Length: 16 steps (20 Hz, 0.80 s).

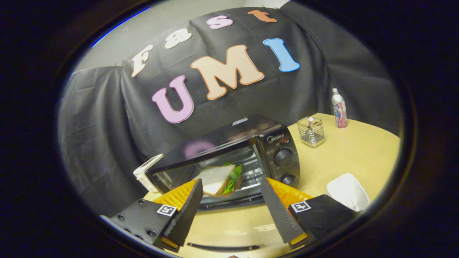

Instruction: Open the toaster oven, put the food inside, and close the toaster oven door.

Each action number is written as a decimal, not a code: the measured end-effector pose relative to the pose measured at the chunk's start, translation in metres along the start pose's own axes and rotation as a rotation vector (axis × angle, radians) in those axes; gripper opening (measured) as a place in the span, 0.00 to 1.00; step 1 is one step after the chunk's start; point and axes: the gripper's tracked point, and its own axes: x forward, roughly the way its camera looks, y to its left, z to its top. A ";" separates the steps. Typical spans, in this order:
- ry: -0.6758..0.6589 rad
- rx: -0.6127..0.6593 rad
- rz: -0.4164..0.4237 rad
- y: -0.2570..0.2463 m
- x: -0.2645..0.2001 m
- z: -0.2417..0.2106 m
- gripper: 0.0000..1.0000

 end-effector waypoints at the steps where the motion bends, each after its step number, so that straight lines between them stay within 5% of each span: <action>1: 0.025 -0.011 0.005 -0.004 -0.015 -0.009 0.99; 7: 0.157 0.026 0.049 -0.023 -0.082 -0.068 0.99; 16: 0.278 -0.049 -0.015 -0.051 -0.073 -0.119 0.99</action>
